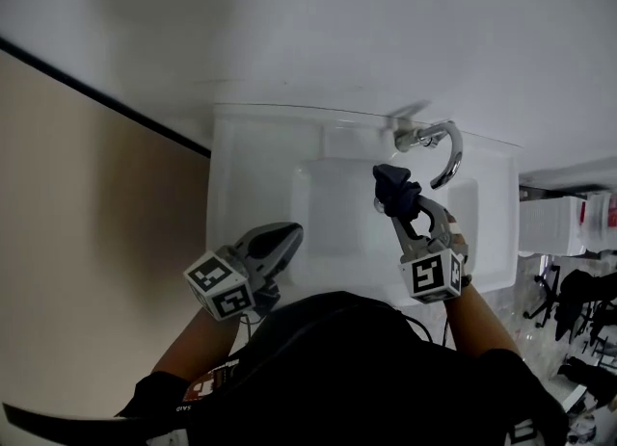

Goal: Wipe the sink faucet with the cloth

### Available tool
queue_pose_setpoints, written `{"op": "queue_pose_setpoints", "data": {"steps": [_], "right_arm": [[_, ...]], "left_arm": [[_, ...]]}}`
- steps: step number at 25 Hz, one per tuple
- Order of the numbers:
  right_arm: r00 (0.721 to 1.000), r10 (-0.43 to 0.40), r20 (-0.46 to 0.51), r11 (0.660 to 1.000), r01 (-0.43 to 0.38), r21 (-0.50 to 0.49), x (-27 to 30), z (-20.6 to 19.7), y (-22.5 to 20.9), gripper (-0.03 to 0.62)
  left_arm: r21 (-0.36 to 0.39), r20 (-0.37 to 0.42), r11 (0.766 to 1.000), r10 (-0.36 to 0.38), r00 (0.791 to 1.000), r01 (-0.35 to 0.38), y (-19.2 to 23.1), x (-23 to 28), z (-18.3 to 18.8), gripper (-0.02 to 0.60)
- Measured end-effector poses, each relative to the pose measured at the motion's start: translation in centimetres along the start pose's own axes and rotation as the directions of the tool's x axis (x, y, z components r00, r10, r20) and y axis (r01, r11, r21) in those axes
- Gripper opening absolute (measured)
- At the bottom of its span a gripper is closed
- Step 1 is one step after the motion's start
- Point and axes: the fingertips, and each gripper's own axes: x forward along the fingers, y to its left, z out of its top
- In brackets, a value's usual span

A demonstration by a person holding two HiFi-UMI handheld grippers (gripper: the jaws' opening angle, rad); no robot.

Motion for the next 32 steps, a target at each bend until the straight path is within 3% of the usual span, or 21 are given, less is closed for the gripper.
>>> {"op": "queue_pose_setpoints", "data": {"steps": [2,4,7,11,13,16,18,21,23,26,32], "right_arm": [[0.998,-0.058,0.040,0.998,0.059,-0.027,-2.1,3.7,-3.2,0.117],[0.997,-0.082,0.011,0.996,0.083,-0.040,-3.3,5.5,-6.7,0.117],[0.989,-0.048,-0.137,0.999,0.046,-0.015,-3.2,4.9,-11.6,0.117],[0.941,0.039,-0.335,0.999,-0.035,0.017,-1.1,2.2,-14.1,0.117],[0.896,0.088,-0.435,0.995,-0.102,-0.008,0.4,0.8,-13.9,0.117],[0.801,0.124,-0.585,0.980,-0.190,-0.052,2.3,-1.2,-13.7,0.117],[0.731,0.106,-0.674,0.961,-0.249,-0.118,3.3,-1.9,-13.6,0.117],[0.601,0.028,-0.798,0.893,-0.374,-0.250,4.6,-3.5,-13.1,0.117],[0.535,-0.055,-0.843,0.830,-0.445,-0.336,5.9,-5.1,-13.0,0.117],[0.488,-0.116,-0.865,0.781,-0.493,-0.383,7.8,-7.0,-12.7,0.117],[0.466,-0.133,-0.875,0.754,-0.525,-0.394,10.4,-8.1,-11.8,0.117]], "left_arm": [[0.013,-0.006,1.000,-0.022,1.000,0.022,-0.1,0.0,0.7,0.000],[0.022,-0.009,0.999,-0.046,0.999,0.046,-0.6,-0.2,1.1,0.000],[0.049,-0.007,0.996,-0.074,0.997,0.075,-1.4,-0.6,1.5,0.000],[0.098,-0.003,0.992,-0.084,0.996,0.084,-1.1,-1.3,2.2,0.000],[0.108,0.001,0.992,-0.073,0.997,0.073,-0.5,-1.9,2.6,0.000],[0.127,0.014,0.991,-0.055,0.998,0.053,0.2,-2.7,3.4,0.000],[0.133,0.024,0.990,-0.048,0.999,0.044,0.4,-3.0,3.7,0.000],[0.127,0.034,0.991,-0.037,0.999,0.032,0.5,-3.2,3.6,0.000],[0.123,0.037,0.992,-0.032,0.999,0.027,0.9,-3.2,3.4,0.000],[0.130,0.036,0.991,-0.021,0.999,0.016,1.8,-2.9,3.3,0.000],[0.218,0.027,0.975,0.043,0.999,-0.048,4.6,-2.1,4.5,0.000]]}}
